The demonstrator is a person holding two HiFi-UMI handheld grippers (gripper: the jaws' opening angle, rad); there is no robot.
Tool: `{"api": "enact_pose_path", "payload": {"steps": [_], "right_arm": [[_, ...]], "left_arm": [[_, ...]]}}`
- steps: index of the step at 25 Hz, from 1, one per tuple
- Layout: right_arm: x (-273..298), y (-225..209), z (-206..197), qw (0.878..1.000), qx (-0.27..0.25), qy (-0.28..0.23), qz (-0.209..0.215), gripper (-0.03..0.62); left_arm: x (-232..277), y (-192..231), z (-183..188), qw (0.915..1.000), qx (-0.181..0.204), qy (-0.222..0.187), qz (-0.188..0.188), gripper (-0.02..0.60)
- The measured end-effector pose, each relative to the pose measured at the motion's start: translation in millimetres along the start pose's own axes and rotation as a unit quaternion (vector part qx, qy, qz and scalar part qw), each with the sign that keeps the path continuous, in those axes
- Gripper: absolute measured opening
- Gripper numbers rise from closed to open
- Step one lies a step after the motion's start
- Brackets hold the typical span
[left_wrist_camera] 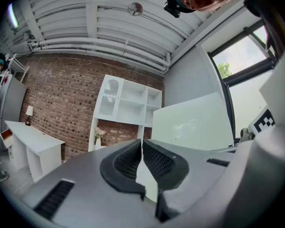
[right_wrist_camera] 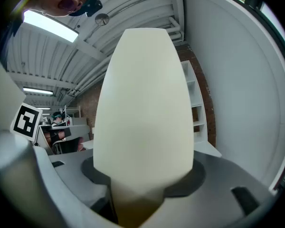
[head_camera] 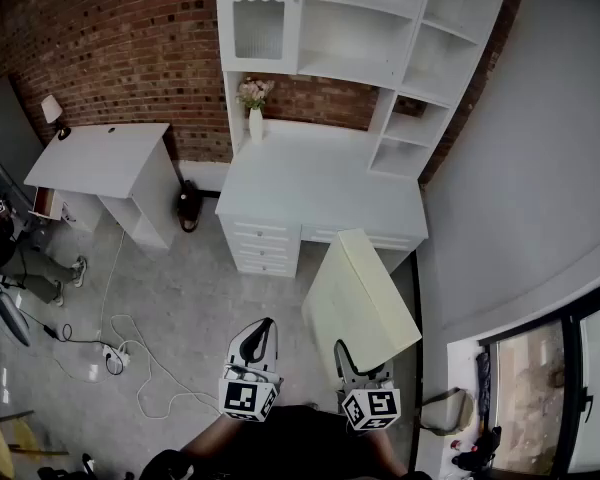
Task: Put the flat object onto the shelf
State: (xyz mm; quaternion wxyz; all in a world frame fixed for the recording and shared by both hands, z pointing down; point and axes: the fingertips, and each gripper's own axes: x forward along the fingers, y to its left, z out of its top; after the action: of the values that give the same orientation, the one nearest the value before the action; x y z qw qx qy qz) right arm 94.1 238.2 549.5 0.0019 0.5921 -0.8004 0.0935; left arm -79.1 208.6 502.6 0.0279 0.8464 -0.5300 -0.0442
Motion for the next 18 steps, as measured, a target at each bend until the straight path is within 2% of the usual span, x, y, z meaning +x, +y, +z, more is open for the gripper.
{"api": "enact_pose_path", "payload": {"steps": [13, 18], "right_arm": [[-5.8, 3.3, 2.2, 1.0, -0.003, 0.001, 0.006, 0.284], [-6.0, 7.0, 4.2, 1.0, 0.012, -0.007, 0.009, 0.285]], "left_arm": [[-7.4, -2.7, -4.2, 1.0, -0.003, 0.0, 0.001, 0.018], [-9.6, 1.8, -5.7, 1.0, -0.005, 0.0, 0.001, 0.018]]}}
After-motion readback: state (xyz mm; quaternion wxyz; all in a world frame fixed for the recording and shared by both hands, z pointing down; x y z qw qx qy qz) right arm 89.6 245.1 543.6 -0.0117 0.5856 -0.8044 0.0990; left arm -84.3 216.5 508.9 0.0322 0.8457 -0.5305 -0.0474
